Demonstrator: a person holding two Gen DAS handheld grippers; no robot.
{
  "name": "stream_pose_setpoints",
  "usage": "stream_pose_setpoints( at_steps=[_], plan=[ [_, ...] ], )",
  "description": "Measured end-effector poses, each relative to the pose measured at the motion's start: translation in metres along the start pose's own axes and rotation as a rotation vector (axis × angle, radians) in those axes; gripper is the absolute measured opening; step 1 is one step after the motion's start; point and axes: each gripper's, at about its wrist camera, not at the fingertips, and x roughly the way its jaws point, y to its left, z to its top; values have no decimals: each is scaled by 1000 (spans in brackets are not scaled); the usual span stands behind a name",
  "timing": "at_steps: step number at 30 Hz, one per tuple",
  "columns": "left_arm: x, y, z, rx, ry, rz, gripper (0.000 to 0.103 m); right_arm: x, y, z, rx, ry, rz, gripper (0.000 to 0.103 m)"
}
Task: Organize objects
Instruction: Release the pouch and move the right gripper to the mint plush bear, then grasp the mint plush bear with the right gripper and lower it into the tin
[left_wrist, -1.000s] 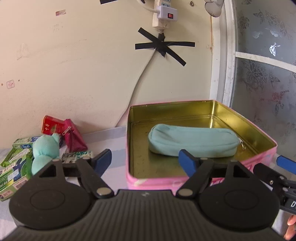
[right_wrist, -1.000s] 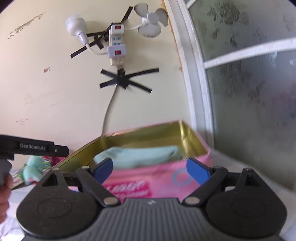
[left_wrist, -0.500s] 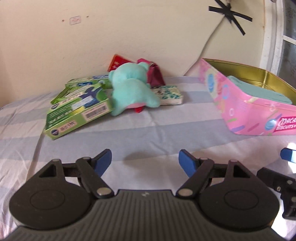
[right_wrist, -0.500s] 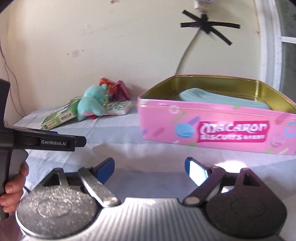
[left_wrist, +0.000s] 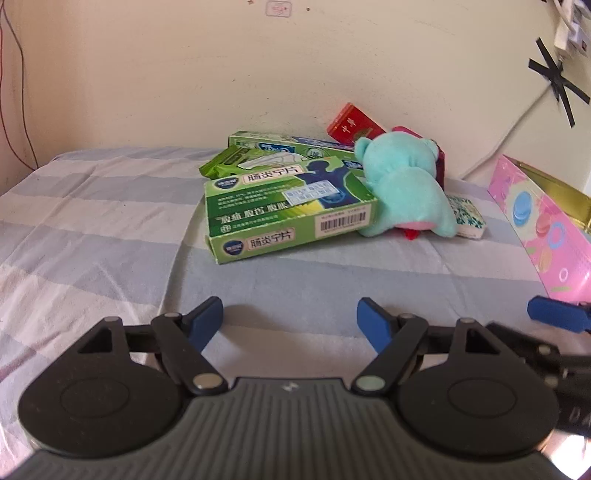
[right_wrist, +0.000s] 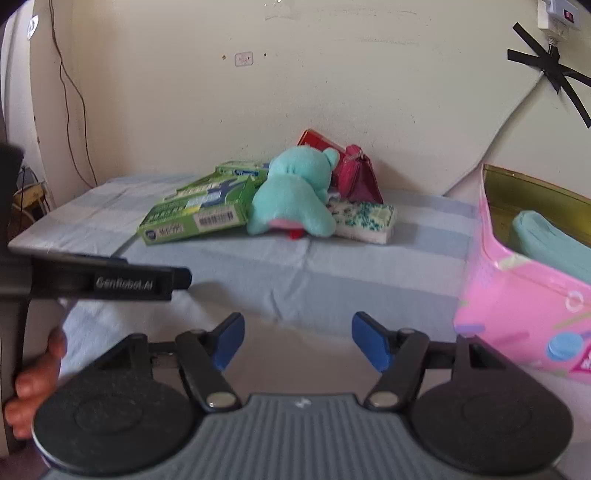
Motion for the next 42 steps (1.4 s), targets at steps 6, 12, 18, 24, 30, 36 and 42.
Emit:
stream_pose_setpoints(
  at_steps=[6,12,18,24,30,36,42],
  plan=[
    [5,16,7,-87,-6,38,82,43,6,43,-35,-69,-31,65],
    [8,19,9,-102,-6,47,84,88,32,55,-241,-48,-96,46],
    [7,19,10,-116,-9,7,86,66,25,40,-195,-42,-65,27],
    [-16,2,6,-47,-54,-347,86,-8,14,-6,-170,-21,-40,27],
    [-31,-37,-11,110,16,-660,87,-82,8,-58,-119,-18,-36,28],
    [-41,-59,-20,81,130,-865,87,-124,-3,-87,-36,-20,-43,32],
    [-54,-84,-29,120,155,-878,90,-119,-12,-90,4,-28,-58,38]
  ],
)
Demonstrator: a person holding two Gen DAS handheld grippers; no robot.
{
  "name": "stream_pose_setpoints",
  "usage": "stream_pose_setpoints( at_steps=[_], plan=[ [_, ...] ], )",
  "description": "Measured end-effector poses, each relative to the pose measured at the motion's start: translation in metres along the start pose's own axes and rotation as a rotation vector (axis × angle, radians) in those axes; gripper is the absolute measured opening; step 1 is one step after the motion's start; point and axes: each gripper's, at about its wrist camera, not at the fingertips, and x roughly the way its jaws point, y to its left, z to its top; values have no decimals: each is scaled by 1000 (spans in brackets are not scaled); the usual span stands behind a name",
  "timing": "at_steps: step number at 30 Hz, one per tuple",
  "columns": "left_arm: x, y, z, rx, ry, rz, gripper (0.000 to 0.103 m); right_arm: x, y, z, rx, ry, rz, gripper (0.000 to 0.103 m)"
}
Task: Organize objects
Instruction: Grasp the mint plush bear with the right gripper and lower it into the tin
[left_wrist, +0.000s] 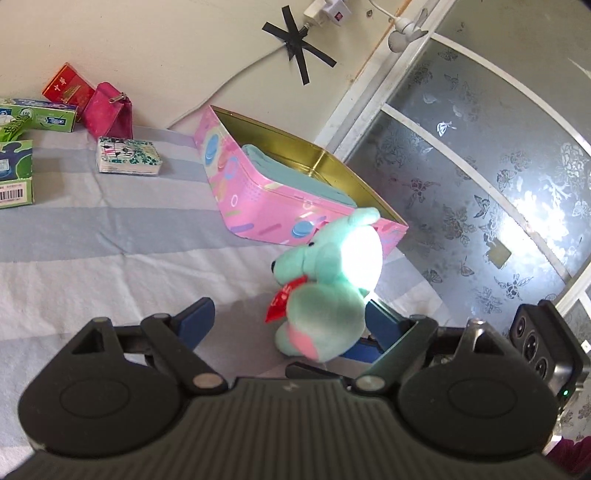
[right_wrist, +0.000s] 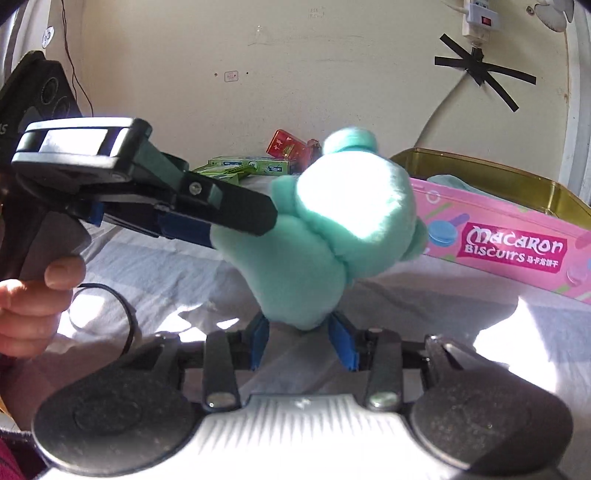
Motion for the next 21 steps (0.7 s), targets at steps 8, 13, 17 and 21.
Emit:
stream_pose_setpoints(
  at_steps=[8,13,17,21],
  plan=[
    [5,-9,5,5,19,9,90,1,-8,2,1,-28,0,52],
    [15,-13,18,26,9,57,90,-11,-37,-8,78,-39,-57,52],
    [22,-14,38,-1,-3,67,90,-19,-71,-5,198,-73,-86,52],
    [38,-25,53,29,12,104,88,-13,-87,6,198,-88,-84,56]
  ],
)
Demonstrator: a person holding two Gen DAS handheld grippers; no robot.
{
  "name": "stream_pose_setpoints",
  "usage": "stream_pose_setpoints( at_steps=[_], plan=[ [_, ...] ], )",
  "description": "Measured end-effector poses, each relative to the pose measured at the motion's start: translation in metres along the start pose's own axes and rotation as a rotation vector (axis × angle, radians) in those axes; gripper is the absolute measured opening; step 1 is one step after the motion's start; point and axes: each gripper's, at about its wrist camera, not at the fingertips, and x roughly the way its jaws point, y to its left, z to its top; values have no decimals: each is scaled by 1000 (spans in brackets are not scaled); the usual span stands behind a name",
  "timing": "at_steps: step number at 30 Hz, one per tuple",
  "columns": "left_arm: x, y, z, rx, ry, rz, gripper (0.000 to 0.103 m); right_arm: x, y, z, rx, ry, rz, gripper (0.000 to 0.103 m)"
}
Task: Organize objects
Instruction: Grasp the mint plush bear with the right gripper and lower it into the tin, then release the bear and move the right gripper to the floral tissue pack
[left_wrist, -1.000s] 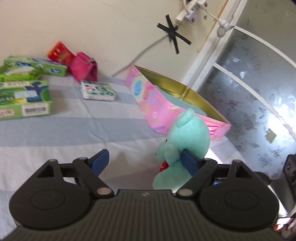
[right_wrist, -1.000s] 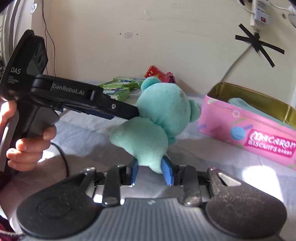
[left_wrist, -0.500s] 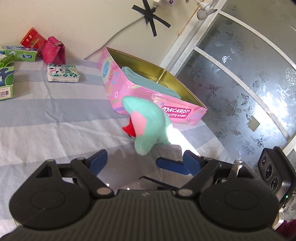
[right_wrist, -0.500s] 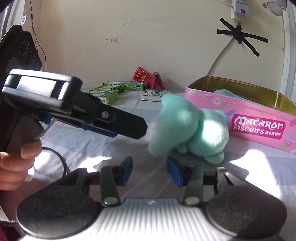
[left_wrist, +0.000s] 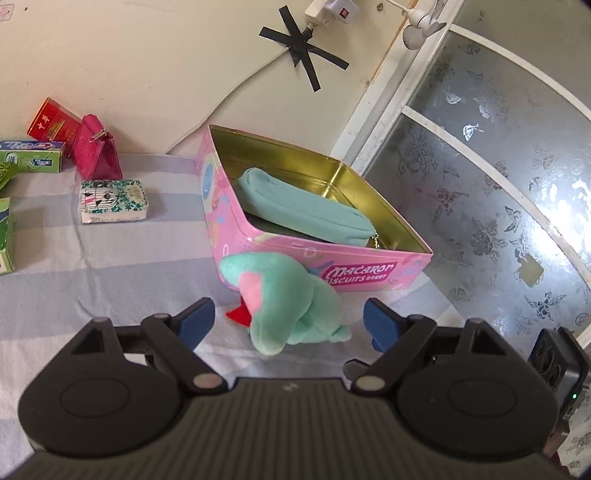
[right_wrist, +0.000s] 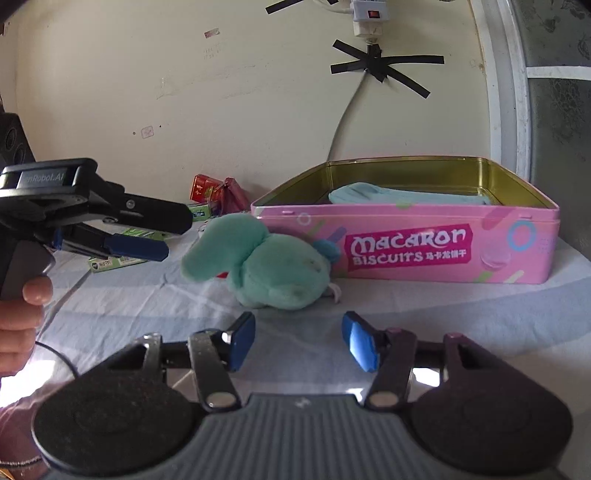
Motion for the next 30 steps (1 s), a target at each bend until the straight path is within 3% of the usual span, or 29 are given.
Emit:
stream_pose_setpoints(
  at_steps=[3,5,8,11,14,17,19,21,26,30],
  plan=[
    [20,-5,6,12,54,25,68,18,1,10,-37,10,0,56],
    [35,-4,5,5,97,61,41,32,1,15,-45,22,16,56],
    [37,3,-1,-36,98,62,37,50,4,18,-58,39,54,52],
    [12,-12,-2,5,46,53,36,42,8,18,-48,4,69,44],
    [-12,-41,10,108,-69,32,37,15,6,24,-41,-108,88,44],
    [-12,-64,30,183,-160,0,38,-7,4,37,-70,-278,21,45],
    [7,-71,41,213,-157,-15,40,-6,0,45,-80,-355,-53,45],
    [34,-73,48,234,-144,16,41,9,-5,51,-91,-368,-124,46],
    [82,-63,55,217,-69,84,43,56,-24,52,-64,-260,-205,49],
    [82,-61,54,226,-96,168,61,62,-28,48,-69,-263,-258,59]
  ],
)
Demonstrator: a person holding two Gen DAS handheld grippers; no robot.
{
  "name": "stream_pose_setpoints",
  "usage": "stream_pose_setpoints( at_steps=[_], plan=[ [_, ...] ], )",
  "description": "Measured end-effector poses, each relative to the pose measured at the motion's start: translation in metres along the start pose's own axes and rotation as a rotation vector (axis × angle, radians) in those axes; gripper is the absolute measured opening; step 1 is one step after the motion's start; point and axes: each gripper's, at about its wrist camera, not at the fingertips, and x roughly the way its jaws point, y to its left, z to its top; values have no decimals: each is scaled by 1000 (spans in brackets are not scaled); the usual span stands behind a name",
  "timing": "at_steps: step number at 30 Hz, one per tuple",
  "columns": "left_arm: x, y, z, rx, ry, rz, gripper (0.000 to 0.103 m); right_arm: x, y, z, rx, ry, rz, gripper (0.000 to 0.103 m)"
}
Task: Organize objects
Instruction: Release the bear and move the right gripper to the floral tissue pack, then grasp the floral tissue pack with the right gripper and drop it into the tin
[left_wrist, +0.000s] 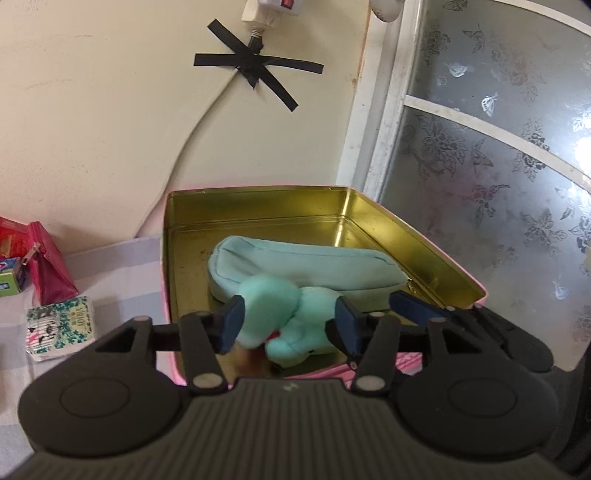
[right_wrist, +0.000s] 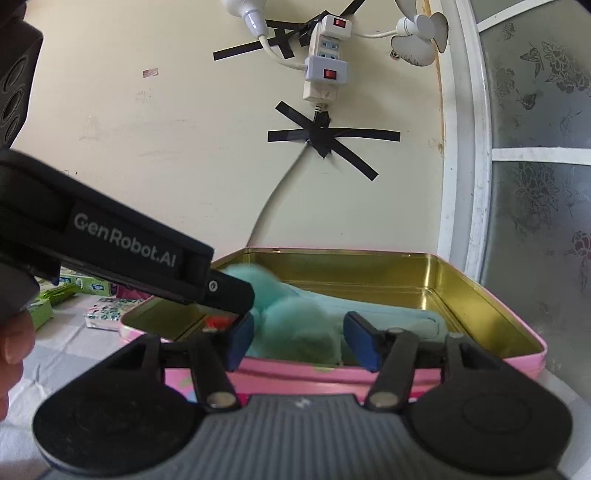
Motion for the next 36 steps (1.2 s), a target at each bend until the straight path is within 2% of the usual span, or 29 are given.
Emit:
stream_pose_setpoints(
  at_steps=[4,8,12,16,18,20,22,24,26,29,32,34,35,36],
  plan=[
    [-29,6,-3,-11,-48,13,61,-9,-5,-3,49,-6,53,60],
    [-71,33,-23,-41,-81,69,62,-28,3,1,54,-42,101,60],
    [-90,85,-63,-48,2,236,63,-39,25,3,62,-18,194,60],
    [-96,138,-95,-78,104,394,63,-38,73,4,6,47,333,60],
    [-100,159,-103,-96,103,460,63,-30,104,4,-31,88,403,60],
    [-105,177,-107,-148,78,504,63,-16,135,8,-65,148,437,60],
    [-108,192,-108,-241,73,490,63,8,164,12,-82,195,431,62],
    [-113,198,-109,-274,45,478,63,37,185,18,-72,230,378,86],
    [-115,201,-109,-290,40,456,63,66,202,21,-68,241,309,93],
    [-114,208,-109,-324,43,438,67,109,221,25,-126,273,212,95],
    [-112,208,-108,-316,51,442,68,151,225,23,-105,381,133,97],
    [-109,207,-108,-302,59,445,70,172,216,17,-54,472,116,91],
    [-109,206,-108,-296,62,445,71,171,210,16,-12,458,121,89],
    [-108,206,-108,-293,64,446,71,167,208,16,-14,453,124,76]
  ],
)
